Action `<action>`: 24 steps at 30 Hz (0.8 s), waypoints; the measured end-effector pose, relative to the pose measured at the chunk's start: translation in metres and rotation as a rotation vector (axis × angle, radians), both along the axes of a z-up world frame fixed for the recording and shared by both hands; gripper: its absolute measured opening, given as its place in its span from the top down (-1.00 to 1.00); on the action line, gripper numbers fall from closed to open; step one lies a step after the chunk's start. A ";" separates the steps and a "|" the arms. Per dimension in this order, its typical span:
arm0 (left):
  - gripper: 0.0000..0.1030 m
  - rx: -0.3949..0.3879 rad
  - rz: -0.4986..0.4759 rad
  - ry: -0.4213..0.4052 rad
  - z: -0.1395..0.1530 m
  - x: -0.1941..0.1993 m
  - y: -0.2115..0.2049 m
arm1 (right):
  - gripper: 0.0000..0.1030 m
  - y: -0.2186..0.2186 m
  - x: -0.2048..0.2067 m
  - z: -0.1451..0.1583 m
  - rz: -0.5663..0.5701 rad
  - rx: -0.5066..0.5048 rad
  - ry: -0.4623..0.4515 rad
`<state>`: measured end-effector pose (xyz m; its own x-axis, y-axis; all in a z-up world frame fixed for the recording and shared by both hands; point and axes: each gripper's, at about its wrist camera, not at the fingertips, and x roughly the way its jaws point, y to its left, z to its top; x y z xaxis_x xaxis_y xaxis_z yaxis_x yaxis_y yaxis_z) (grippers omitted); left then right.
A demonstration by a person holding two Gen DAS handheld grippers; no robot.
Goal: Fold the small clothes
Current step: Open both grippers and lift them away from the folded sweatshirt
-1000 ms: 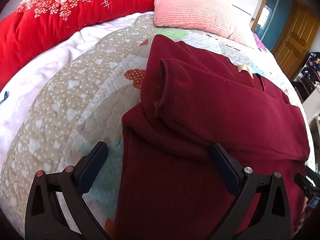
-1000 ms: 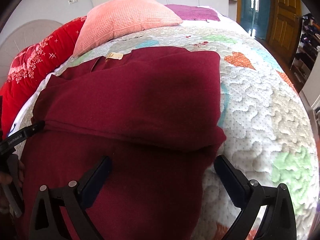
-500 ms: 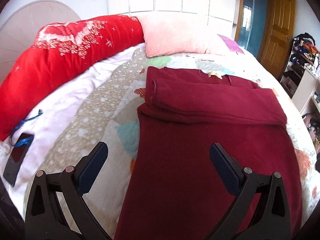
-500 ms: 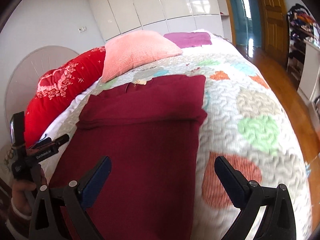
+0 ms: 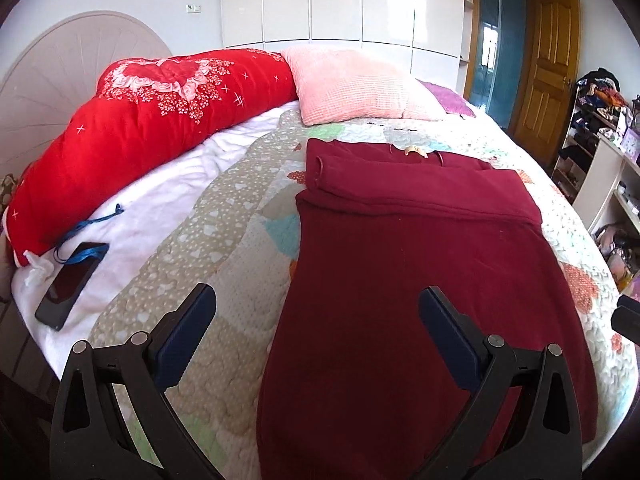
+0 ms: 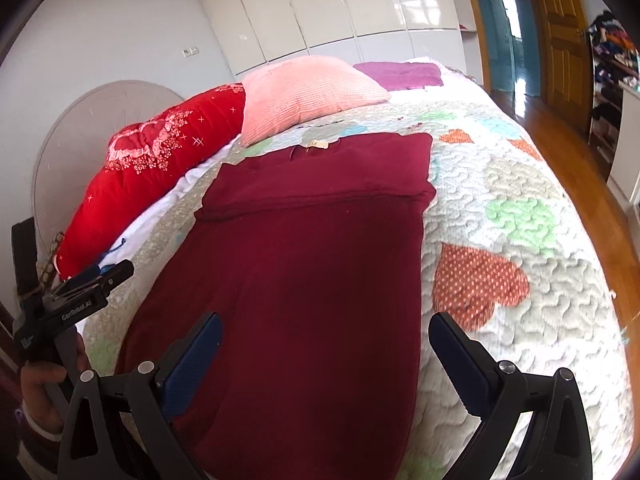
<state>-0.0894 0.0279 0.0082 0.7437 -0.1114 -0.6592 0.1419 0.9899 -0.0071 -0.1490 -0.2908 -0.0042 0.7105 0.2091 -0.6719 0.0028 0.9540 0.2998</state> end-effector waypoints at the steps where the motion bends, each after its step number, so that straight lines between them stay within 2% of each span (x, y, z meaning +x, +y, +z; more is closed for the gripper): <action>1: -0.98 -0.001 -0.001 0.001 0.000 -0.003 0.001 | -0.99 0.000 -0.001 0.000 0.001 0.003 0.001; 10: -0.98 -0.010 0.013 0.024 -0.005 -0.012 0.009 | -0.99 0.009 -0.009 0.009 0.021 -0.023 -0.011; 24: -0.98 -0.014 0.032 0.059 -0.015 -0.015 0.021 | -0.99 0.016 -0.006 -0.003 0.043 -0.024 0.026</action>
